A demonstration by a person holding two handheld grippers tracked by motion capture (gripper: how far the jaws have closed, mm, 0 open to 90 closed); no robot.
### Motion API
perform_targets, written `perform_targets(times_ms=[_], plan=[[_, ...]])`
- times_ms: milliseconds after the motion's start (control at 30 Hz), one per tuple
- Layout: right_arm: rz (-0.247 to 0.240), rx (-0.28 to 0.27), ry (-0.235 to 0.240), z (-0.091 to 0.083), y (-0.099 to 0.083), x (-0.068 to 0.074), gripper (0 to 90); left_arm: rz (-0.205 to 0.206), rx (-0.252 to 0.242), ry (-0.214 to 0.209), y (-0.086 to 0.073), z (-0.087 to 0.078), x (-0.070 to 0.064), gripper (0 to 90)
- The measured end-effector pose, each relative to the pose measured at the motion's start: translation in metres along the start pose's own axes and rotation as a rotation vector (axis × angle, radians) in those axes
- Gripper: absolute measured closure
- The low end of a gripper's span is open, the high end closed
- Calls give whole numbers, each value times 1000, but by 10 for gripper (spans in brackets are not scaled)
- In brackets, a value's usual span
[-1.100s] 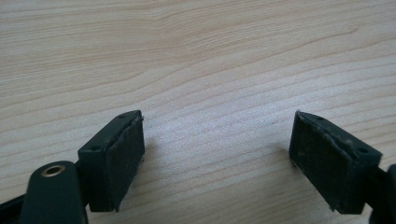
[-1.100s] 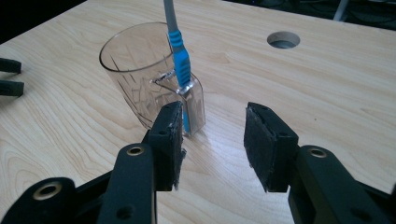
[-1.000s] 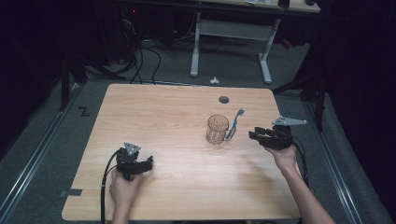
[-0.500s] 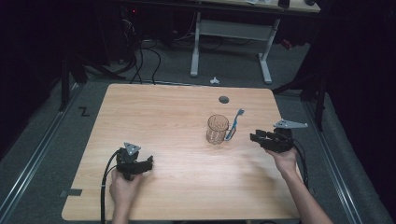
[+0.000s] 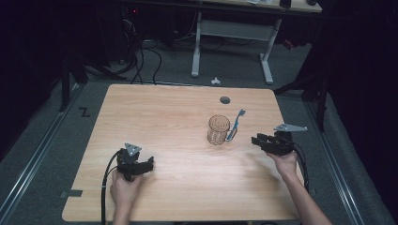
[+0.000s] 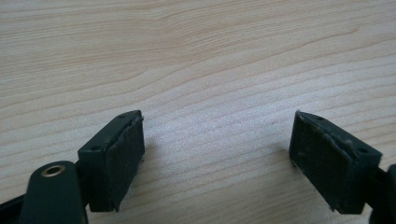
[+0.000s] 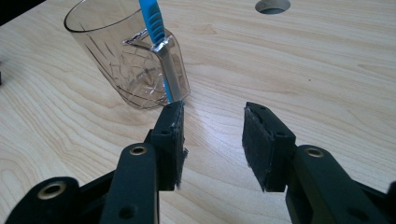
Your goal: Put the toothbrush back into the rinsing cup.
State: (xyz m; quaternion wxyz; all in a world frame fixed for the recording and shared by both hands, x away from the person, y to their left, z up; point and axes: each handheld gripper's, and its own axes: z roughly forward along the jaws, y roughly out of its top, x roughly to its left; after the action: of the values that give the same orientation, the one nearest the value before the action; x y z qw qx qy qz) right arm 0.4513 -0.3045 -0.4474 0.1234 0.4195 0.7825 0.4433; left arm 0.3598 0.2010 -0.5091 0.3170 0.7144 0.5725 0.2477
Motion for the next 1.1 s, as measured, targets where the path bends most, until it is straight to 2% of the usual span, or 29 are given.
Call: perform_targets(times_ms=[567,1100], plan=[[28,30,-35,12,-15,-8,594,0,0,0,0,0,0,186],[-8,76,-70,33,-22,-4,586,0,0,0,0,0,0,186]])
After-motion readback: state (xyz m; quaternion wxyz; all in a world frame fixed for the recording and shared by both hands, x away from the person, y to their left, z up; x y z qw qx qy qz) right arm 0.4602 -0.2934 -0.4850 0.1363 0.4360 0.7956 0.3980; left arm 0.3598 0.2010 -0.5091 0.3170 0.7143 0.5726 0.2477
